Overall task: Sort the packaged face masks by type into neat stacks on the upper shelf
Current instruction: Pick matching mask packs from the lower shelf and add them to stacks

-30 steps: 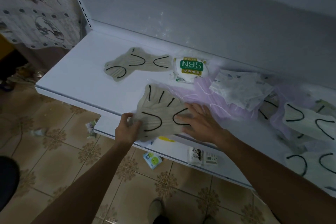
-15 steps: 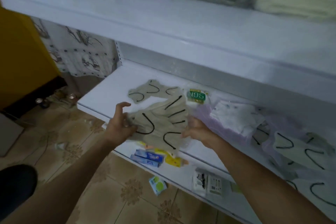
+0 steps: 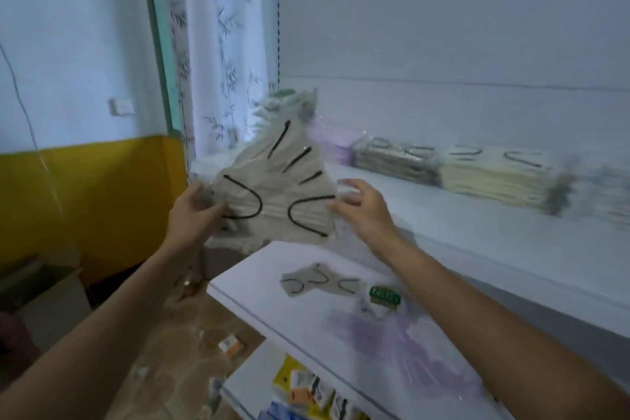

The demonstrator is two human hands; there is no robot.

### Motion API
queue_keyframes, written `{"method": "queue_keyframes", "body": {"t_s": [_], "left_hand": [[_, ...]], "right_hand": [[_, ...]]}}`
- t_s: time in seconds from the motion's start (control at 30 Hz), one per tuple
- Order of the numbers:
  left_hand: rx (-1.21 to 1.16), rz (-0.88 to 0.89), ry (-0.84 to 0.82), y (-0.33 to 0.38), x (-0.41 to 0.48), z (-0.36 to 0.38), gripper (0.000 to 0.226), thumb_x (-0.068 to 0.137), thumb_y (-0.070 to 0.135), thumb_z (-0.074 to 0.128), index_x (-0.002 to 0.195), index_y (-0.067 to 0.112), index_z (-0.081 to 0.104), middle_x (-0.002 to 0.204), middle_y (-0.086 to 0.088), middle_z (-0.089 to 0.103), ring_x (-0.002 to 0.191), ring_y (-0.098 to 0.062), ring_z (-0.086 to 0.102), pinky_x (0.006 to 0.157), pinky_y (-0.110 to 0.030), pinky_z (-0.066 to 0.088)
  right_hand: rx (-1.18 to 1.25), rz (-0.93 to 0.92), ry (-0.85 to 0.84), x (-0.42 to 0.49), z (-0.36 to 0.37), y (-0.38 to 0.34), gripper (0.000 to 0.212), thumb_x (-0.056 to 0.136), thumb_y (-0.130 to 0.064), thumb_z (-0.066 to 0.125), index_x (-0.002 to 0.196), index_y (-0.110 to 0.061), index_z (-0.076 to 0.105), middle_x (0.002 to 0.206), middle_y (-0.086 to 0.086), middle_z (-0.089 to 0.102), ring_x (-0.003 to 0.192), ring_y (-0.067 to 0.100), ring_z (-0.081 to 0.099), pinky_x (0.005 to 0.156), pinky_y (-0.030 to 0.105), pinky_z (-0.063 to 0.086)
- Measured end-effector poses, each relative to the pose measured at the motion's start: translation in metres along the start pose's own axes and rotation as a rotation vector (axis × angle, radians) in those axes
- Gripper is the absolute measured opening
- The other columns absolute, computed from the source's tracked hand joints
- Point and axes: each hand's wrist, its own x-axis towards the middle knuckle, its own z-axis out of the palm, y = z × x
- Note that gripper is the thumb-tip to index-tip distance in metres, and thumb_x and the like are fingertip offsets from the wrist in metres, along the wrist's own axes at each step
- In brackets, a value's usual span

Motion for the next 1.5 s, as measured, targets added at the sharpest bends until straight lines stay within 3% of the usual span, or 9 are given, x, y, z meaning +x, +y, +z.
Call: {"method": "queue_keyframes", "body": {"t_s": [0.27,0.57,0.77,0.87,1.07,1.2,1.3,1.4,1.5], "left_hand": [[-0.294,0.01,-0.131,0.06,0.039,0.117,0.028,0.075,0.003,0.066,0.102,0.011,0.062,0.098,-0.013,0.067,0.088,-0.031,0.065,0.08,-0.051,0.055],[-0.392,0.093,-0.421,0.105,0.034,0.239,0.019,0.079,-0.005,0.061,0.092,0.008,0.055,0.082,-0.003,0.056,0.068,-0.009,0.051,0.05,-0.01,0.043],[-0.243,-0.013,-0.66,0.072,0.002,0.289,0.029,0.081,0.012,0.067,0.108,0.015,0.06,0.108,-0.003,0.063,0.099,-0.02,0.058,0.076,-0.028,0.047],[-0.214,-0.01,-0.692,0.069,-0.003,0.294,0.023,0.081,0.013,0.066,0.102,0.02,0.06,0.109,-0.006,0.063,0.096,-0.021,0.058,0.079,-0.032,0.048],[-0.288,-0.13,-0.711,0.081,-0.006,0.302,0.057,0.068,0.024,0.071,0.121,0.018,0.049,0.119,-0.007,0.054,0.105,-0.024,0.052,0.081,-0.032,0.045],[-0.286,-0.217,-0.544,0.088,-0.016,0.305,0.051,0.083,0.023,0.067,0.128,0.008,0.048,0.125,-0.011,0.052,0.111,-0.027,0.05,0.085,-0.033,0.041],[-0.185,-0.073,-0.563,0.092,-0.017,0.301,0.038,0.084,0.016,0.063,0.12,0.011,0.05,0.11,-0.007,0.053,0.099,-0.023,0.05,0.082,-0.032,0.042],[-0.036,-0.023,-0.64,0.081,-0.02,0.296,0.04,0.088,0.013,0.056,0.123,0.007,0.039,0.109,-0.013,0.054,0.102,-0.03,0.054,0.08,-0.035,0.045],[0.094,0.062,-0.644,0.072,-0.026,0.293,0.032,0.092,0.01,0.049,0.121,0.0,0.042,0.117,-0.021,0.055,0.105,-0.033,0.053,0.073,-0.029,0.037]], "right_hand": [[0.018,-0.047,0.354,0.026,-0.104,-0.049,0.013,0.088,-0.012,0.064,0.099,-0.018,0.061,0.094,-0.01,0.06,0.097,0.012,0.056,0.079,0.024,0.044],[0.147,0.004,0.663,0.005,-0.211,-0.048,0.005,0.09,-0.025,0.058,0.092,-0.025,0.063,0.097,-0.009,0.062,0.095,0.009,0.055,0.077,0.027,0.041],[0.109,0.159,0.831,-0.037,-0.234,-0.009,0.037,0.089,-0.045,0.056,0.113,-0.018,0.062,0.117,-0.005,0.057,0.108,0.014,0.048,0.089,0.032,0.031],[0.056,0.213,0.853,-0.044,-0.237,0.002,0.024,0.086,-0.05,0.057,0.089,-0.026,0.059,0.114,-0.001,0.056,0.103,0.016,0.048,0.087,0.033,0.032],[-0.112,0.308,0.878,-0.032,-0.238,0.006,0.055,0.086,-0.046,0.06,0.129,-0.013,0.046,0.128,0.003,0.049,0.117,0.023,0.048,0.084,0.027,0.036],[-0.182,0.348,0.934,-0.025,-0.232,0.001,0.028,0.09,-0.041,0.053,0.091,-0.012,0.052,0.091,0.005,0.051,0.076,0.018,0.047,0.061,0.029,0.036],[-0.205,0.288,0.924,-0.021,-0.23,-0.012,0.045,0.092,-0.048,0.048,0.112,-0.008,0.051,0.106,0.008,0.054,0.094,0.023,0.049,0.077,0.032,0.038],[-0.076,0.322,0.754,-0.029,-0.227,-0.002,0.07,0.092,-0.055,0.042,0.146,-0.015,0.022,0.147,0.007,0.034,0.133,0.027,0.033,0.104,0.039,0.03],[-0.102,0.364,0.57,-0.043,-0.229,0.016,0.071,0.092,-0.036,0.054,0.148,-0.016,0.016,0.143,0.004,0.036,0.128,0.022,0.039,0.095,0.029,0.035]]}}
